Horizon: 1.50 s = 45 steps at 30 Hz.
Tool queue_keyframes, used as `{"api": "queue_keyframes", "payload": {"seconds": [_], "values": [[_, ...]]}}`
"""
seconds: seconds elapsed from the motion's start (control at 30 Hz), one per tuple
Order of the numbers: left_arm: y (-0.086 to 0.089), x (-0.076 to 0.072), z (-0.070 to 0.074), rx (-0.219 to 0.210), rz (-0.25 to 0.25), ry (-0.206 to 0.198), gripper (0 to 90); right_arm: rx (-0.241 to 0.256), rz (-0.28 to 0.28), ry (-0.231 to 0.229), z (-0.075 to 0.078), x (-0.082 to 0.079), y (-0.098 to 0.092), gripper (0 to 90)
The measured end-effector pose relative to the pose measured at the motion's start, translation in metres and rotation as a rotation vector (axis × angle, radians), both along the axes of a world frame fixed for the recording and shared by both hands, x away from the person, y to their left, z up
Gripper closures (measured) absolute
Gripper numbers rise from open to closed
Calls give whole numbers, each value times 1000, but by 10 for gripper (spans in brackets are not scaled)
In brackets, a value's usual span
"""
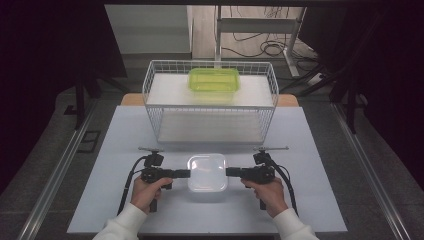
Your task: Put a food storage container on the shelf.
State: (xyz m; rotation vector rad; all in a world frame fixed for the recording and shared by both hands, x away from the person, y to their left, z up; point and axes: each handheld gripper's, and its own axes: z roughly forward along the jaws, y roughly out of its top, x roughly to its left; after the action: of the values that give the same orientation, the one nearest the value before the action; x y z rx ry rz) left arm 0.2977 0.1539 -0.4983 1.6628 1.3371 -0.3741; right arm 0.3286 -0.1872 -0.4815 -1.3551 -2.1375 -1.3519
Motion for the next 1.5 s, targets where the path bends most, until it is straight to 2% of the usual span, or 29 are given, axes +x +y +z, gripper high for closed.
{"api": "queue_keyframes", "payload": {"seconds": [0.13, 0.27, 0.47, 0.53, 0.67, 0.87, 1.13, 1.5], "values": [[1, -1, 3, -15, -10, -11, 785, -8, 0, -16, 1, 1, -1, 781], [1, -2, 8, -7, -17, -38, 788, -5, 0, -28, 3, 0, -1, 781], [3, -5, 13, -16, -13, -53, 790, 2, 7, -51, 8, -2, 0, 783], [2, -6, 16, -13, -15, -57, 790, 4, 9, -68, 10, -2, 0, 783], [2, -6, 20, -9, -14, -73, 791, 3, 9, -78, 13, -3, 0, 783], [4, -7, 22, 1, -15, -76, 791, 2, 20, -94, 15, -4, 1, 783], [6, -1, 27, 17, -15, -88, 790, 12, 28, -109, 21, -2, 4, 783], [1, 9, 45, -1, -25, -119, 794, 2, -3, -129, 33, 6, 0, 779]]}}
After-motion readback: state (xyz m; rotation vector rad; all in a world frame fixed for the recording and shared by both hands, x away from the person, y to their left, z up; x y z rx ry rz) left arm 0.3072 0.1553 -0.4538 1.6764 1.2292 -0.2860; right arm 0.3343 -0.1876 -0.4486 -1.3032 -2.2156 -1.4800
